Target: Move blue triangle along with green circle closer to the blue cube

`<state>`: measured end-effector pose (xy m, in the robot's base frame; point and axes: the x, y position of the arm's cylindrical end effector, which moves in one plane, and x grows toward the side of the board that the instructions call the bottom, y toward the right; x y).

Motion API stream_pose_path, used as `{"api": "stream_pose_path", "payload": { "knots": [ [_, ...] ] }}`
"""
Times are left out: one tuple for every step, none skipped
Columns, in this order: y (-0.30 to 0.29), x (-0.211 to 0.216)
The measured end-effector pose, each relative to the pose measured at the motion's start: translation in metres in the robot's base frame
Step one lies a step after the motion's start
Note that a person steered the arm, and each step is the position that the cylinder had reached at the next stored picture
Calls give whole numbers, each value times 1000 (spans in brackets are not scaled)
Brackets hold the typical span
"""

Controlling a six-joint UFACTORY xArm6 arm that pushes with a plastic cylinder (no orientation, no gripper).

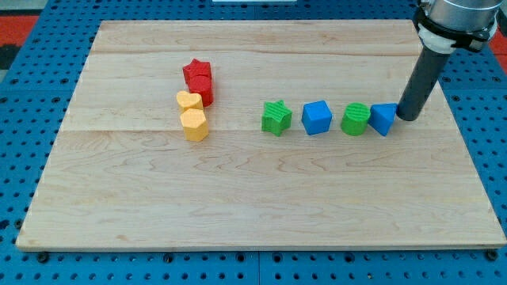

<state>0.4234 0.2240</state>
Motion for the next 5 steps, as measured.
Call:
{"api": "stream_pose_path", "payload": {
  "knots": [
    [-4,4],
    [-22,4],
    [-30,4],
    [-25,10],
    [-31,27]
  ]
}}
